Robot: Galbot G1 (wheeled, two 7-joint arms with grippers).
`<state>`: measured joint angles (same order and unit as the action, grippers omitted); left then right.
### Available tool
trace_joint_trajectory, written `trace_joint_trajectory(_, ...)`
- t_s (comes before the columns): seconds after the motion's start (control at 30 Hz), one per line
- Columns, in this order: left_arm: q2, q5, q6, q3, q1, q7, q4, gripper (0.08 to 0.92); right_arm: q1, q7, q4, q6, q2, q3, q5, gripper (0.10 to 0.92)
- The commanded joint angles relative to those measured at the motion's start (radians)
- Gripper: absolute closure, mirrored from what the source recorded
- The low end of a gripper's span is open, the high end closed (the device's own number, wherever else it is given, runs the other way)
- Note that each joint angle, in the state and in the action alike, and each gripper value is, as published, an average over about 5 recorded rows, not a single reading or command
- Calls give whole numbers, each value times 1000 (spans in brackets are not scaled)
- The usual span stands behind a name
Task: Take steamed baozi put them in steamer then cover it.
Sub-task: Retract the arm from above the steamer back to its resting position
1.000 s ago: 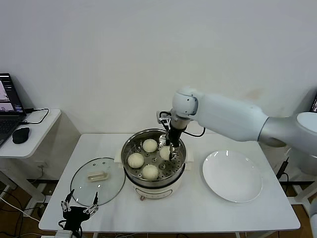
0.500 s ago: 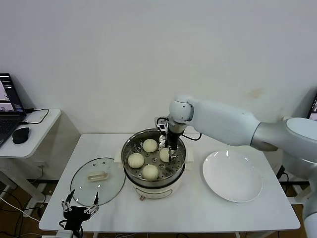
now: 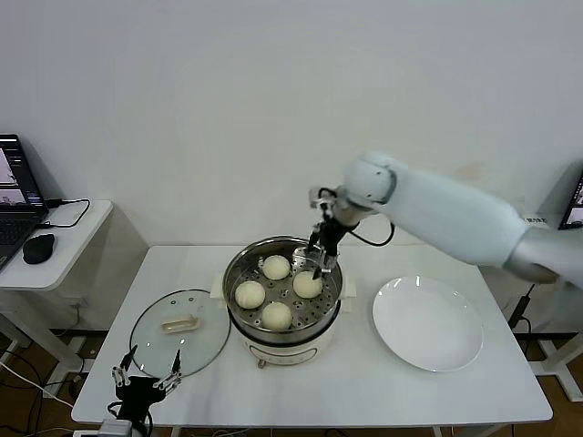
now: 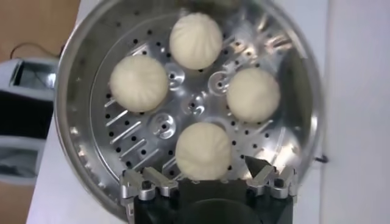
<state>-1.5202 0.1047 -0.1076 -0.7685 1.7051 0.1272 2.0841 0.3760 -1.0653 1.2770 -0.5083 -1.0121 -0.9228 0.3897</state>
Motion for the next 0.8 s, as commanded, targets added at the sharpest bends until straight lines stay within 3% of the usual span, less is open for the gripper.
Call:
trace_joint_trajectory(0.03,5,-101,26,1,11,-52,3,177,-246,555,142,274,238,440,248,203)
trace_joint_trajectory(0.33,12,-176,109,18,4,-53,-11,177,-1033,789,470,227,344,1187,255,203)
trace_joint_trajectory(0.57,45,-160,122,29,-25,-56,-40,177,-1482,842,564,352,184,1555,217,202)
trace_joint_trajectory(0.8,75,-76,107,21,-119,-56,-85,177,-1750,847,599,477,21,1710,210,203)
